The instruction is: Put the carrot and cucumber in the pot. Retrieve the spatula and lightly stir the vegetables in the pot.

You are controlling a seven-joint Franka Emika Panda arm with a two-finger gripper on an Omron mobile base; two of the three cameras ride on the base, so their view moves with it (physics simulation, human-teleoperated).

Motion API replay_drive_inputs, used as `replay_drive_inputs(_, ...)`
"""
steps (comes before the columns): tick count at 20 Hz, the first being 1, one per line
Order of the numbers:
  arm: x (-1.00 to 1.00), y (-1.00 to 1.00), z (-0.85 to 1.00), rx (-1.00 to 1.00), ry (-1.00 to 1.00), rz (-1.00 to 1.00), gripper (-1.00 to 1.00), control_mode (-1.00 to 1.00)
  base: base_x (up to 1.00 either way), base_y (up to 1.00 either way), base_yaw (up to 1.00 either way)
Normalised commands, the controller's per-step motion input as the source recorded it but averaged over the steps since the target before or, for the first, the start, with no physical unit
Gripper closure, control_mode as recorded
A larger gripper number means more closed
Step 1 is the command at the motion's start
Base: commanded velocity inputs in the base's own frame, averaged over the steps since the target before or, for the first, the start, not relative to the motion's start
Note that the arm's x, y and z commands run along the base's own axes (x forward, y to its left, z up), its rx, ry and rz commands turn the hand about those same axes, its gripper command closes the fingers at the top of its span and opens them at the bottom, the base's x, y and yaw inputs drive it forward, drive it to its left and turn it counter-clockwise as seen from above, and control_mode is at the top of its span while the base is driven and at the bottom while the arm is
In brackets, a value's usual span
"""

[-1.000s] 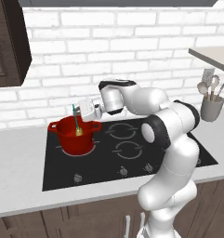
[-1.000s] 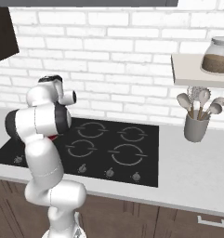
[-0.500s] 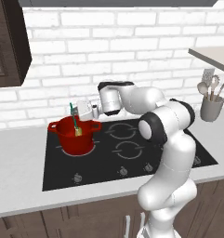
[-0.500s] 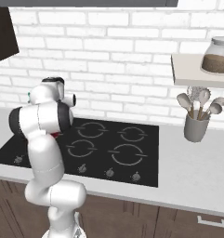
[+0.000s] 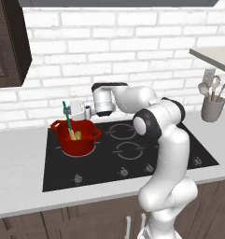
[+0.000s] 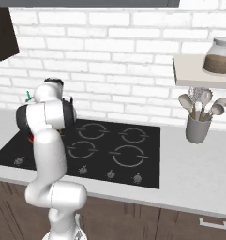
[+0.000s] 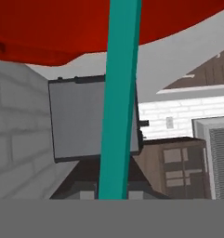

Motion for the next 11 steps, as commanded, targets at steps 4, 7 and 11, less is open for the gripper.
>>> replay_drive_inputs(4, 0.09, -0.01, 0.0, 0.09, 0.0, 0.0, 1.0, -1.0, 0.0, 0.0, 0.0)
replay_drive_inputs(7, 0.02, -0.06, 0.0, 0.08, 0.0, 0.0, 1.0, -1.0, 0.0, 0.0, 0.0)
replay_drive_inputs(11, 0.14, 0.0, 0.0, 0.08, 0.0, 0.0, 1.0, -1.0, 0.0, 0.0, 0.0)
